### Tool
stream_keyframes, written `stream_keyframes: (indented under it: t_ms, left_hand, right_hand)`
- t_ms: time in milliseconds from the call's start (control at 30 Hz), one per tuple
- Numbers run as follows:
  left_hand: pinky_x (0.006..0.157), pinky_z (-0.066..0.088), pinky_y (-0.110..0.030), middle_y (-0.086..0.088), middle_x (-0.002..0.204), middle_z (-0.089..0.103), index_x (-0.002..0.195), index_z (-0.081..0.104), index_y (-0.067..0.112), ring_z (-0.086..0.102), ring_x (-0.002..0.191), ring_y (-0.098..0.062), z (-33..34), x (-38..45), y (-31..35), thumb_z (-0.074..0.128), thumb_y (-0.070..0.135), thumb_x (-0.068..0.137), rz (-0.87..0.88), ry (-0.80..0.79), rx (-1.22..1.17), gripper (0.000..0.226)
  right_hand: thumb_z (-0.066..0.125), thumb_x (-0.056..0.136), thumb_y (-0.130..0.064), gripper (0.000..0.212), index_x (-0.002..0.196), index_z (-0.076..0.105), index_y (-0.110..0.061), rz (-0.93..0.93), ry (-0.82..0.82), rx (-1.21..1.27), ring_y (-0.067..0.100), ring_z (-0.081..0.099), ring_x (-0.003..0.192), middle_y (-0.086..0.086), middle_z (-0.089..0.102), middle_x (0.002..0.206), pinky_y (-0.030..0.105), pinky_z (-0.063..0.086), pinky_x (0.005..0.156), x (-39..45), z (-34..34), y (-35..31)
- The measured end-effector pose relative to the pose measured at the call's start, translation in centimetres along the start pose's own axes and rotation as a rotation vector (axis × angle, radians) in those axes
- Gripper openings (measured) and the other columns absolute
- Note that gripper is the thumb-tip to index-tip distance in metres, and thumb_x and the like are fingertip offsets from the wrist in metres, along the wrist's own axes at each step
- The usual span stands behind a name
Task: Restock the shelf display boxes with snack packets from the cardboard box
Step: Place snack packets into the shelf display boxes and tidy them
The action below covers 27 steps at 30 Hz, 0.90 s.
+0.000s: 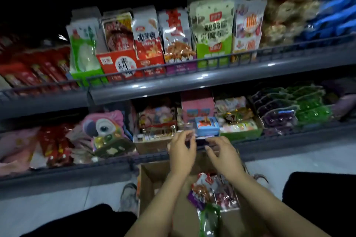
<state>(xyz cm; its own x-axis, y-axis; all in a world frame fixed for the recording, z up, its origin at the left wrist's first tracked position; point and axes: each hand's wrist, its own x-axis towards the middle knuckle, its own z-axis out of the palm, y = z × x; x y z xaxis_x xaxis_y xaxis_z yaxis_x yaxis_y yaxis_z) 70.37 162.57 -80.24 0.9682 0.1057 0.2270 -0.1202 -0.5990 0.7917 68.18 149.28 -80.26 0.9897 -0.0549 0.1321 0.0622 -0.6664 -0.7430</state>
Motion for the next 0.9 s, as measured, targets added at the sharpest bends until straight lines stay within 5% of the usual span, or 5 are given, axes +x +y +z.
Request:
stream_keyframes:
  t_ms: [267, 500, 800, 900]
  left_hand:
    - [0.082, 0.051, -0.032, -0.001, 0.1, 0.064, 0.105, 0.065, 0.02, 0.063, 0.089, -0.017, 6.0, -5.3, -10.2, 0.056, 0.027, 0.091, -0.368, -0.242, 0.035, 0.018]
    - [0.069, 0.034, -0.015, -0.009, 0.102, 0.068, 0.102, 0.066, 0.003, 0.057, 0.089, -0.013, 9.5, -7.2, -16.2, 0.053, 0.016, 0.094, -0.574, -0.431, 0.053, 0.02]
    - [0.096, 0.045, -0.032, -0.007, 0.12, 0.061, 0.121, 0.06, 0.009, 0.058, 0.111, -0.022, 13.8, -7.3, -22.0, 0.057, 0.025, 0.091, -0.679, -0.615, 0.086, 0.035]
    - [0.092, 0.04, -0.022, 0.0, 0.122, 0.058, 0.126, 0.055, 0.008, 0.055, 0.115, -0.02, 14.1, -7.0, -21.9, 0.054, 0.023, 0.094, -0.697, -0.627, 0.059, 0.036]
  right_hand:
    - [0.061, 0.087, -0.018, 0.025, 0.11, 0.066, -0.011, 0.303, -0.147, -0.02, 0.026, 0.062, 0.097, 0.01, 0.064, 0.11, 0.035, 0.049, 0.088, -4.4, 7.6, 8.2]
    - [0.055, 0.092, -0.022, 0.034, 0.123, 0.057, -0.01, 0.537, -0.403, -0.059, 0.027, 0.059, 0.108, 0.01, 0.06, 0.125, 0.03, 0.045, 0.086, -5.7, 12.7, 14.8]
    - [0.056, 0.092, -0.015, 0.04, 0.13, 0.05, -0.003, 0.732, -0.613, 0.096, 0.027, 0.051, 0.119, 0.014, 0.054, 0.131, 0.028, 0.038, 0.099, -5.7, 16.1, 18.3]
    - [0.054, 0.095, -0.021, 0.051, 0.142, 0.036, -0.011, 0.819, -0.663, 0.19, 0.022, 0.044, 0.128, 0.007, 0.045, 0.142, 0.021, 0.033, 0.098, -5.3, 16.5, 18.3]
